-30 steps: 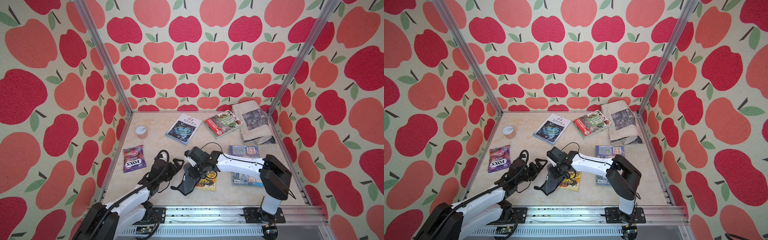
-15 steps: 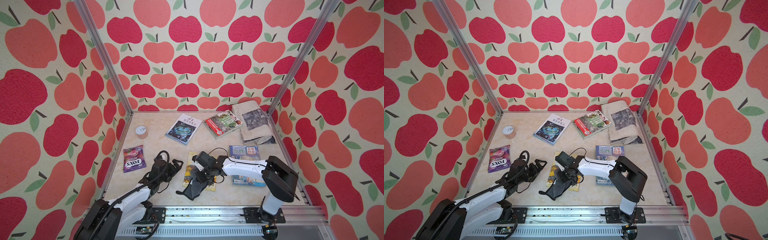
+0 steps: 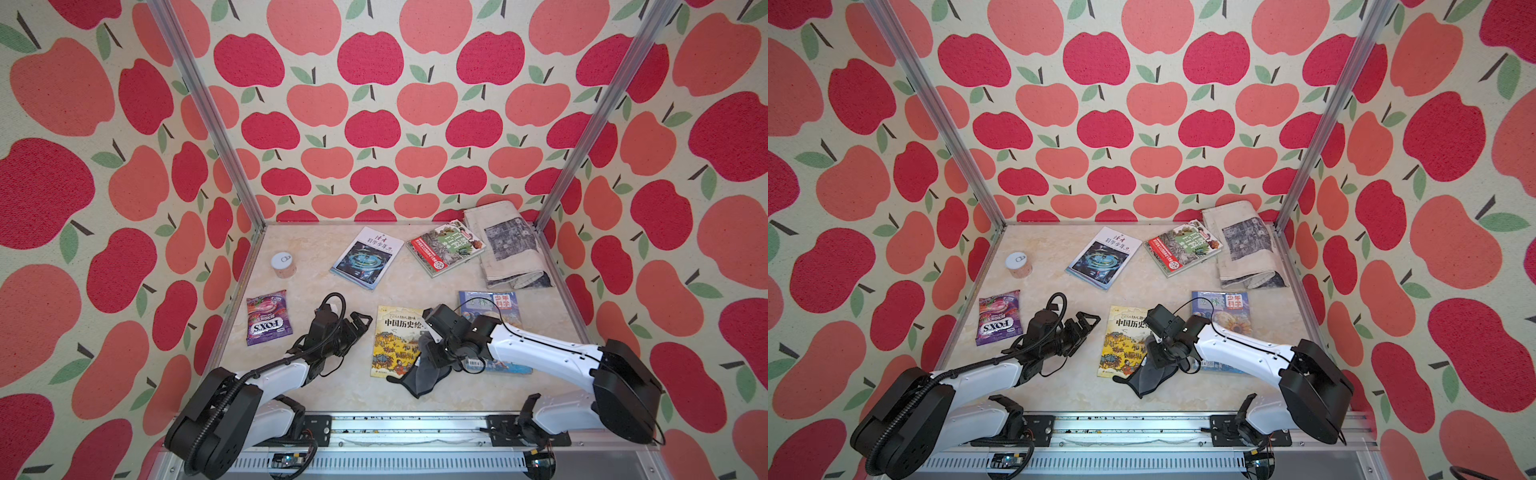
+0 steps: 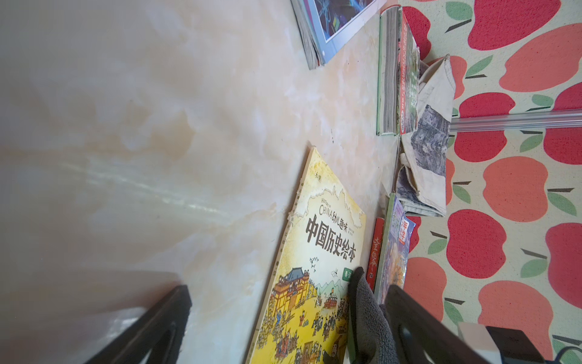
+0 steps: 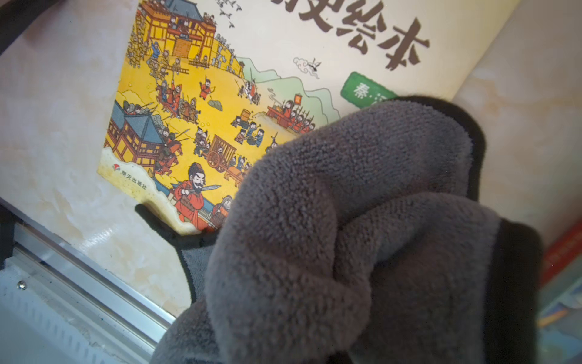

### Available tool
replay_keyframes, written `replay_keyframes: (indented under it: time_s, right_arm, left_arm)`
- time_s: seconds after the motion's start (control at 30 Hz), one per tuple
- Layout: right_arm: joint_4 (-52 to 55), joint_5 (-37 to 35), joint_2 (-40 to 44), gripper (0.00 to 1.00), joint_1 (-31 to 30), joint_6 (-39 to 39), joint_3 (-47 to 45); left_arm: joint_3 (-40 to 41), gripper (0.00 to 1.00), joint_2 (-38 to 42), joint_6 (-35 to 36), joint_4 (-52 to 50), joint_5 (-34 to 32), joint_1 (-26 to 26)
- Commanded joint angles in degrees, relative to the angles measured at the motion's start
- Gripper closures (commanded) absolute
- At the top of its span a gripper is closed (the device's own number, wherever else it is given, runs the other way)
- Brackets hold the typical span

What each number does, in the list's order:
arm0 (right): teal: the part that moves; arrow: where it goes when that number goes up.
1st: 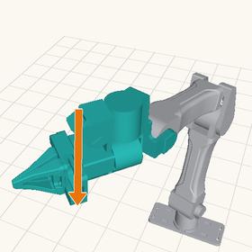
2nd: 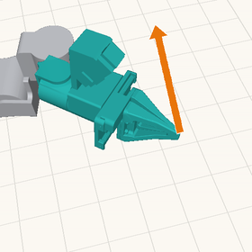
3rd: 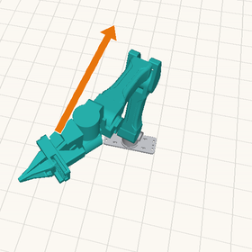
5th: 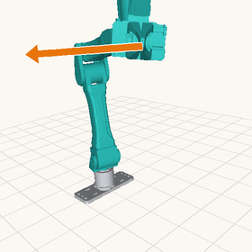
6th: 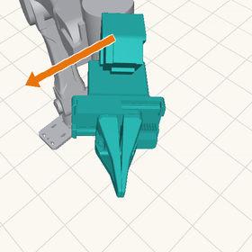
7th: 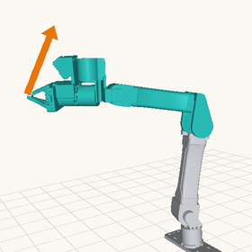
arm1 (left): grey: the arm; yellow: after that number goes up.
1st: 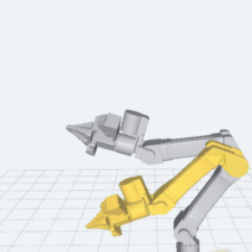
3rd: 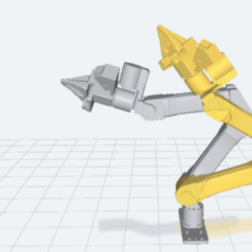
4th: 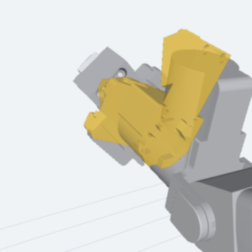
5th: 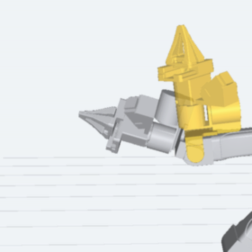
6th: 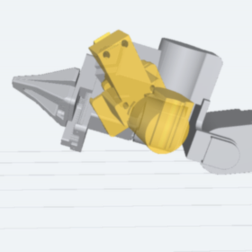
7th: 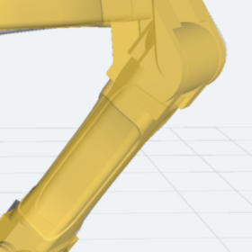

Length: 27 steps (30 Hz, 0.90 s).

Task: Wipe the cover of the book
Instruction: Wipe the dirt from the cover of the book.

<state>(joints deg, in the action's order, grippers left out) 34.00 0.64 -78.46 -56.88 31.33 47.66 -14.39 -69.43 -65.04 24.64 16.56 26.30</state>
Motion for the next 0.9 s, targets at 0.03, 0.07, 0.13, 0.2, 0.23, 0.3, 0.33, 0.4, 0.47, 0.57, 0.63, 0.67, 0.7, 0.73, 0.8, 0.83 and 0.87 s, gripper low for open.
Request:
replay_keyframes:
  time_s: [0.03, 0.07, 0.13, 0.2, 0.23, 0.3, 0.33, 0.4, 0.47, 0.57, 0.63, 0.67, 0.7, 0.73, 0.8, 0.83, 0.87]
  right_arm:
    - [1.3, -0.1, -1.0, 0.99, -0.3, -2.6, 6.3]
    - [-0.1, 0.7, -2.4, 0.98, -0.5, -2.8, 7.6]
    - [-2.6, 2.7, -5.8, 0.98, -0.8, -3.4, 10.4]
    - [-4.7, 4.1, -9.7, 0.99, -1.1, -3.9, 12.9]
    - [-5.9, 4.6, -11.7, 0.99, -1.4, -4.3, 14.1]
    - [-7.9, 5.3, -15.3, 0.99, -1.4, -5.0, 16.1]
    - [-8.7, 5.5, -17.5, 0.99, -1.3, -5.6, 17.3]
    - [-8.8, 5.2, -21.4, 0.99, -0.9, -7.0, 20.5]
    - [-8.8, 5.9, -25.2, 1.00, 0.1, -7.9, 23.5]
    - [-7.4, 8.1, -28.6, 1.00, 0.4, -7.8, 26.8]
    - [-7.8, 9.1, -28.9, 1.00, -0.9, -7.4, 26.8]
    - [-7.8, 9.2, -28.8, 1.00, -1.7, -7.3, 26.4]
    - [-7.6, 9.1, -28.7, 1.00, -2.6, -7.2, 26.1]
    - [-7.4, 9.2, -28.6, 1.00, -3.5, -6.9, 25.5]
    - [-7.8, 9.6, -27.9, 1.00, -5.5, -5.8, 23.8]
    - [-8.2, 9.8, -27.4, 1.00, -6.6, -5.1, 22.5]
    - [-8.5, 9.9, -26.8, 1.00, -7.5, -4.3, 21.3]
  left_arm:
    - [0.1, 0.01, -0.6, 0.5, -0.8, 0.3, 0.7]
    - [0.1, 0.01, -0.3, 0.4, -0.8, 0.2, 0.7]
    - [0.5, 0.01, 0.4, 0.2, -1.1, -0.1, 0.8]
    - [0.8, 0.01, 1.4, 0.1, -1.5, -0.2, 0.8]
    - [1.0, 0.01, 2.1, 0.1, -2.1, -0.3, 0.8]
    - [1.3, 0.01, 3.5, 0.3, -3.4, -0.7, 1.0]
    - [1.5, 0.01, 4.1, 0.3, -4.0, -0.9, 1.0]
    - [1.8, 0.01, 5.1, 0.3, -4.7, -1.3, 1.0]
    - [2.2, 0.01, 5.5, 0.3, -4.9, -1.5, 1.1]
    - [2.7, 0.01, 5.3, -0.3, -4.0, -1.4, 1.3]
    - [3.2, 0.01, 5.2, -0.6, -3.3, -1.4, 1.4]
    - [3.4, 0.01, 5.4, -0.8, -3.2, -1.6, 1.4]
    - [3.7, 0.01, 5.4, -0.9, -3.1, -1.8, 1.5]
    - [3.9, 0.01, 5.5, -0.9, -3.0, -1.9, 1.5]
    - [3.7, 0.01, 5.4, -0.9, -3.0, -2.0, 1.4]
    - [3.9, 0.01, 5.3, -0.9, -3.0, -1.9, 1.4]
    - [3.8, 0.01, 5.2, -0.8, -3.0, -1.9, 1.4]
